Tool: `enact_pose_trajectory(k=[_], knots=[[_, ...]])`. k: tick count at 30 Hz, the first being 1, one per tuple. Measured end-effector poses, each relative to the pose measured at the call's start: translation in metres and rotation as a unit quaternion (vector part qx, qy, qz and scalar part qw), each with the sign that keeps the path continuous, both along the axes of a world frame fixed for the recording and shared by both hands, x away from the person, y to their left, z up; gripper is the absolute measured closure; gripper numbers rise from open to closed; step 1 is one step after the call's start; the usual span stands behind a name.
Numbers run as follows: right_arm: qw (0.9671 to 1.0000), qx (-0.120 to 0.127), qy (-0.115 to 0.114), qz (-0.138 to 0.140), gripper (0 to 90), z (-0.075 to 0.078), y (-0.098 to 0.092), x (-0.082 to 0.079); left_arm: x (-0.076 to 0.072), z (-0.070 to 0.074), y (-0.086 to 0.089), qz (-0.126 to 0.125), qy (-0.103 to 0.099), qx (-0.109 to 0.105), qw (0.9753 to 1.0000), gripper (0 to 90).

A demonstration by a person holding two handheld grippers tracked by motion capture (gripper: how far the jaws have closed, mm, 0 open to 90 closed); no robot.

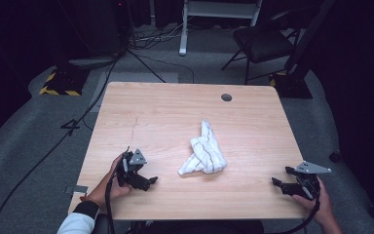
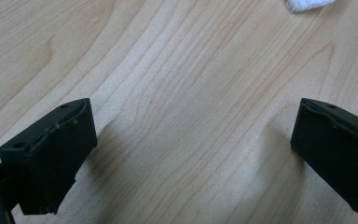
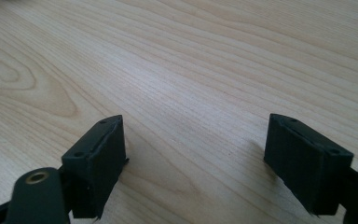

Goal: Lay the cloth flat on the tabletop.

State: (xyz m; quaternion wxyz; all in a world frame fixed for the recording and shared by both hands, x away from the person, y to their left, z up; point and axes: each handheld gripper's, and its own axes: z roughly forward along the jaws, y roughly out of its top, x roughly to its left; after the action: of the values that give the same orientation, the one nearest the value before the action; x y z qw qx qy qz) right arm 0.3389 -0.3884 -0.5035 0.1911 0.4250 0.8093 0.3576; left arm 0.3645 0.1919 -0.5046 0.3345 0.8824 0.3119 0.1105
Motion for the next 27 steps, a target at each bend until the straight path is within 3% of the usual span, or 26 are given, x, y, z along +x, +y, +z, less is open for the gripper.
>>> enact_pose_trajectory(k=[4, 6, 13, 17, 21, 22, 24, 27], knots=[[1.0000, 0.000, -0.001, 0.002, 21.5, 0.000, 0.000, 0.000, 0.000, 0.000, 0.002, -0.011, 0.000, -0.001, 0.9999, 0.3], [1.0000, 0.002, -0.002, 0.005, 25.3, 0.000, 0.000, -0.001, -0.001, 0.000, 0.000, -0.005, 0.002, -0.001, 1.0000, 0.0], [0.9995, 0.001, -0.001, 0.031, 31.8, 0.002, 0.000, 0.000, -0.002, 0.002, -0.019, -0.024, 0.007, 0.008, 0.9997, 0.3], [0.9992, 0.008, -0.009, 0.037, 37.9, 0.005, 0.004, 0.005, 0.001, 0.005, -0.046, -0.049, 0.013, 0.018, 0.9986, 2.0], [0.9983, 0.001, -0.001, 0.057, 41.8, 0.008, 0.016, 0.012, 0.004, 0.008, -0.066, -0.079, 0.010, 0.010, 0.9967, 17.9], [0.9983, 0.001, -0.001, 0.057, 41.8, 0.008, 0.016, 0.012, 0.004, 0.008, -0.066, -0.079, 0.010, 0.010, 0.9967, 17.2], [0.9971, -0.005, 0.006, 0.076, 42.3, 0.013, 0.025, 0.019, 0.007, 0.011, -0.082, -0.097, 0.014, -0.001, 0.9952, 16.4], [0.9960, 0.000, -0.002, 0.089, 43.4, 0.025, 0.036, 0.026, 0.008, 0.012, -0.090, -0.103, 0.005, 0.000, 0.9946, 18.3]])
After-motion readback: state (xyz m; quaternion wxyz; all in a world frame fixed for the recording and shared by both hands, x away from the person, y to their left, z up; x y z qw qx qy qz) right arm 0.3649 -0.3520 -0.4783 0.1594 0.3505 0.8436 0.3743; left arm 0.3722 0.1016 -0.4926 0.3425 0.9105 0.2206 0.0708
